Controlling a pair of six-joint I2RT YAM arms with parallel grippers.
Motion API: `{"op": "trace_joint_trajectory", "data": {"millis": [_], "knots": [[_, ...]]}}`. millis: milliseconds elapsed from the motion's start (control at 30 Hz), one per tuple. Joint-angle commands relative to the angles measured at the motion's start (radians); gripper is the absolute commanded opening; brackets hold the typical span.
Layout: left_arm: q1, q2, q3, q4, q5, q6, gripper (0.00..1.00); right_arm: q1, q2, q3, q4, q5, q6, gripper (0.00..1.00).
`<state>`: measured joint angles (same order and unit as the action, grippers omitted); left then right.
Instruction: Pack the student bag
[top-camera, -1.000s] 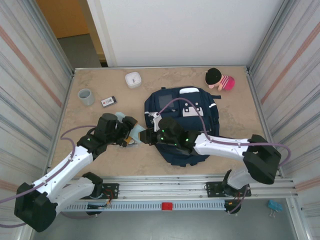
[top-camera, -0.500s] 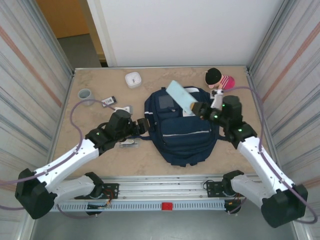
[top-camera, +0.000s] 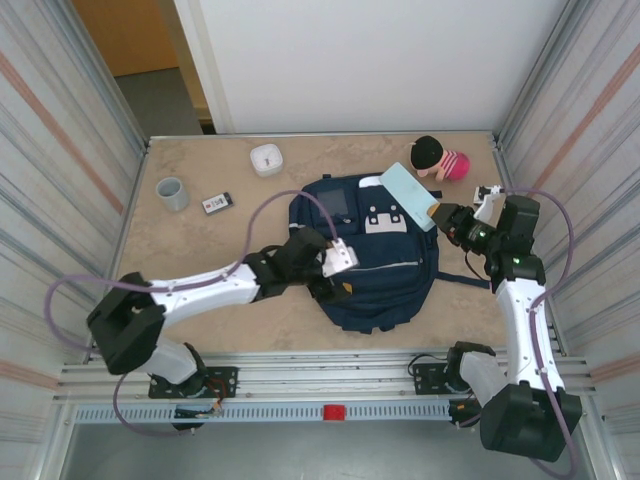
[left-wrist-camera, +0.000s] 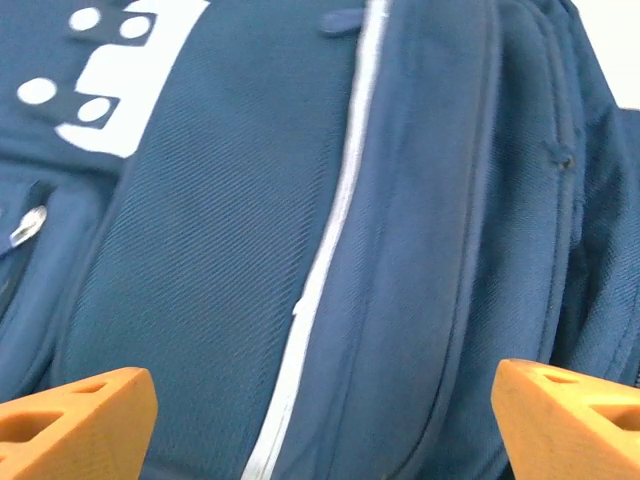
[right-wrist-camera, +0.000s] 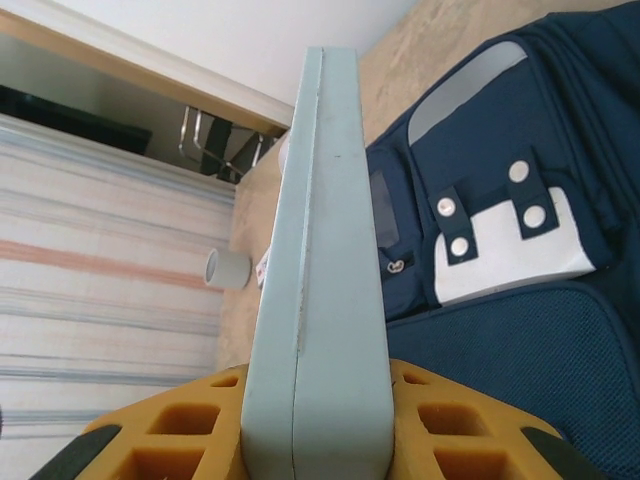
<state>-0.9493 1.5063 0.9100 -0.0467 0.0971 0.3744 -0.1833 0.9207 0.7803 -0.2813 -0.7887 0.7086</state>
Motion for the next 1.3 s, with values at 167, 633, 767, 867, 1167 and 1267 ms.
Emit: {"op": "trace_joint_trajectory", "data": {"millis": [167,633,767,867,1167,1267], "knots": [[-0.005,0.179,0.119,0.075,0.022,0.214,0.87,-0.006,-0.033,-0.012,-0.017,-0.048,0.002,0.19],[0.004,0.078,0.200,0.023,-0.154,0.028,0.00,-0.139,-0.176,0.034,-0.155,0.022,0.016,0.18],[0.054,0.045,0.275,-0.028,-0.091,-0.110,0.00,-0.189,-0.263,0.081,-0.338,0.102,0.000,0.20],[0.104,0.045,0.314,-0.034,-0.035,-0.202,0.00,-0.197,-0.299,0.147,-0.529,0.162,-0.065,0.20],[0.133,0.105,0.413,-0.088,-0.111,-0.285,0.00,-0.197,-0.396,0.284,-0.905,0.230,-0.128,0.20],[0.133,0.119,0.426,-0.073,-0.104,-0.301,0.00,-0.198,-0.407,0.260,-0.968,0.154,-0.141,0.21]]}}
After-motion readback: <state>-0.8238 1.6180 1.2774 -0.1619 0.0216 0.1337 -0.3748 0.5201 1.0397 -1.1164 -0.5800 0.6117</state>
